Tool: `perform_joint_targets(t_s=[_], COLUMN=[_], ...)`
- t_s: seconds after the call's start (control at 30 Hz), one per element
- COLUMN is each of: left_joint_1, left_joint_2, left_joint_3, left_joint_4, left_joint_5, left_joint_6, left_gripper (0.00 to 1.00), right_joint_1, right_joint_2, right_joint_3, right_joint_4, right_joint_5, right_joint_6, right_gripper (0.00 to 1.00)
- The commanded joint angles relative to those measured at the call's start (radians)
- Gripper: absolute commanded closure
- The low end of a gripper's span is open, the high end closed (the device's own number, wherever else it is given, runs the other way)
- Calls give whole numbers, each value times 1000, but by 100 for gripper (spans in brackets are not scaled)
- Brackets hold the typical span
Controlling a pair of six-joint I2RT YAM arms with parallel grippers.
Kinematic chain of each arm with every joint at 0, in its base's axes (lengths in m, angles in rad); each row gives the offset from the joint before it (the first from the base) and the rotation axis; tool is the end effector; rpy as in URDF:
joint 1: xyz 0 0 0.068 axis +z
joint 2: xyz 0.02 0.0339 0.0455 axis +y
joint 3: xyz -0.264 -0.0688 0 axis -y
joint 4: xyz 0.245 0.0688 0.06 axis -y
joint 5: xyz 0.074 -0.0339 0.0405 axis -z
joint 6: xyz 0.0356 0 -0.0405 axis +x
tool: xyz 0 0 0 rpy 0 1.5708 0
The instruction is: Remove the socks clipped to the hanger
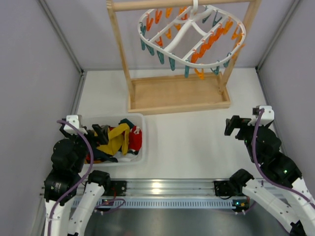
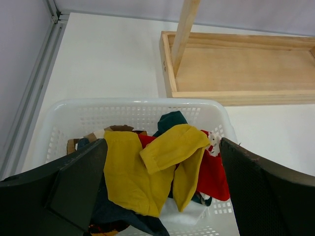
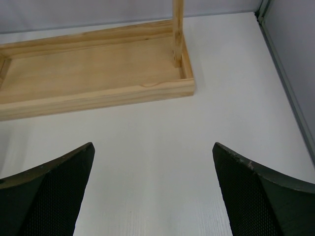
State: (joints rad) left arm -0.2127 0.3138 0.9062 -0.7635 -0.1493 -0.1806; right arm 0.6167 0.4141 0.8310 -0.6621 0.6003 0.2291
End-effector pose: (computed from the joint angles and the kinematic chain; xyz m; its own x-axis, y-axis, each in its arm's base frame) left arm 0.0463 -0.0046 0.3630 -0.1755 -0.1438 -0.9739 0.0345 0.9878 -0.1521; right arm 0.0755 0.0289 0.3487 -0.1997 0.0881 -0.9759 0.0156 0.9961 0.0868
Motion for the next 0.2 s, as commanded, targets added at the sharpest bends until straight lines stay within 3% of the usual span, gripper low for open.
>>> perform_joint_targets(t_s=[0.0,0.17], left_joint_1=[-5,-8], left_joint_2=[-16,-16], left_joint_3=[-13,-15], left_joint_4=[39,39], left_joint_5=[-15,-16], left_joint_6=[1,0], left_gripper=[1,1], right_joint_1=[-8,-9], right_joint_2=[-8,-14], right_joint_3=[-4,-6], right_joint_4=[50,45], right_joint_5=[-4,-7], right_joint_6=[6,3], right_gripper=[0,1])
